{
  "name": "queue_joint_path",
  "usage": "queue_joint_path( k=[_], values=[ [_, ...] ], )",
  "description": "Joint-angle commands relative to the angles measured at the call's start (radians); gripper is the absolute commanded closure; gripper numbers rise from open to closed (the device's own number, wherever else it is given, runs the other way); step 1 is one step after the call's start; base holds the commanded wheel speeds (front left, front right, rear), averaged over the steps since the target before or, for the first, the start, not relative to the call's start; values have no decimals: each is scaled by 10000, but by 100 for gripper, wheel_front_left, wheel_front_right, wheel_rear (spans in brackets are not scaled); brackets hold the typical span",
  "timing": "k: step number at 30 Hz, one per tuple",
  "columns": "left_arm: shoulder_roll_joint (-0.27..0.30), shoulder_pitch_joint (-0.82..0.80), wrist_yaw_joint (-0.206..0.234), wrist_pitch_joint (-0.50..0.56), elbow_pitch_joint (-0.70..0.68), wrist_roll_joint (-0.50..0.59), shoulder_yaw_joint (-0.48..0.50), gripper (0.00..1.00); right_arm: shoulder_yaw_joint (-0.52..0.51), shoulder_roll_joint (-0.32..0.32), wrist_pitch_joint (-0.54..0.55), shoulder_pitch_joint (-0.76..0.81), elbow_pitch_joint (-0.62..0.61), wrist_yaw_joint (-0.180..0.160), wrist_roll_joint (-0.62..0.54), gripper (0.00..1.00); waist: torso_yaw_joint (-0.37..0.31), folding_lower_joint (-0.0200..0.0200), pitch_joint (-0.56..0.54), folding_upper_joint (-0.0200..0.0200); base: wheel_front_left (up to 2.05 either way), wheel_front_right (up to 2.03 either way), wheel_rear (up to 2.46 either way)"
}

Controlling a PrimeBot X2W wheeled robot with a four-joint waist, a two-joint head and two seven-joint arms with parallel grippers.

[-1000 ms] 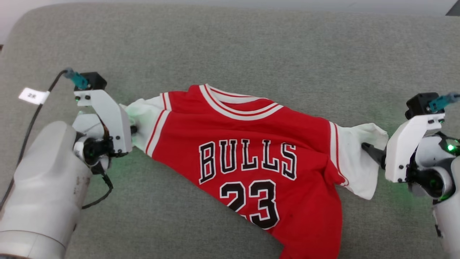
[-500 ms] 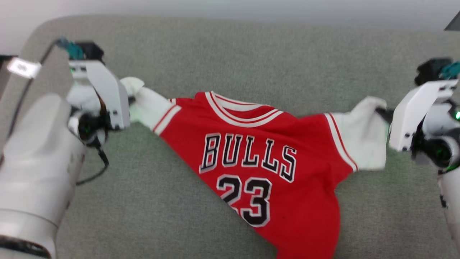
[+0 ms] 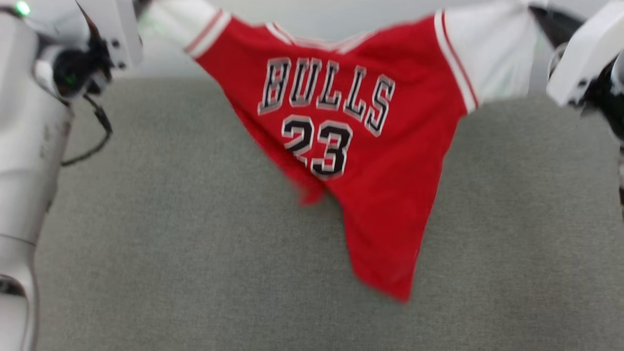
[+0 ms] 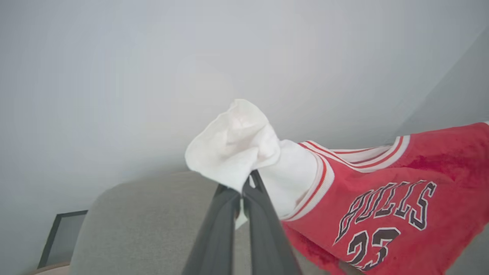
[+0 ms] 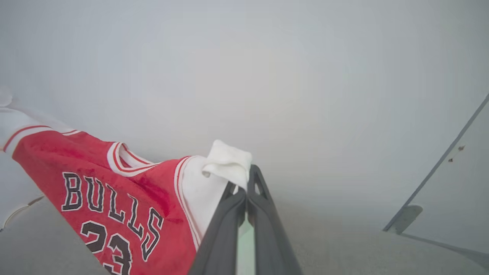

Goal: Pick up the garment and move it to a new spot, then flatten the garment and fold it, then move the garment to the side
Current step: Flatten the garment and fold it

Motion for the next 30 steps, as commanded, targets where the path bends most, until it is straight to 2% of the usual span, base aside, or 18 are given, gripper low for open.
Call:
queue_joint_path(
  k=[1,8,15,24,30],
  values=[
    [55,-157,-32,-113,-40,101,35,100,21,22,-147,-153,-1,-15,73,100,-154,0,-403,-1,0,0,0],
    [218,-942,-14,-804,87,321,112,100,284,-63,-1209,-1308,424,-15,-89,100,-258,0,-863,-1,0,0,0],
    [218,-1328,-18,-897,263,243,101,100,520,-114,-1586,-2049,1179,-15,110,100,-267,0,-786,-1,0,0,0],
    [128,-2049,-27,-1351,212,439,-117,100,903,-212,-2305,-3018,1850,-15,-108,100,-311,0,853,-1,0,0,0],
    [-170,-3021,-28,-2304,516,849,-282,100,1271,-152,-3748,-4128,2696,-15,-1006,100,-377,0,2268,-1,0,0,0]
  ],
)
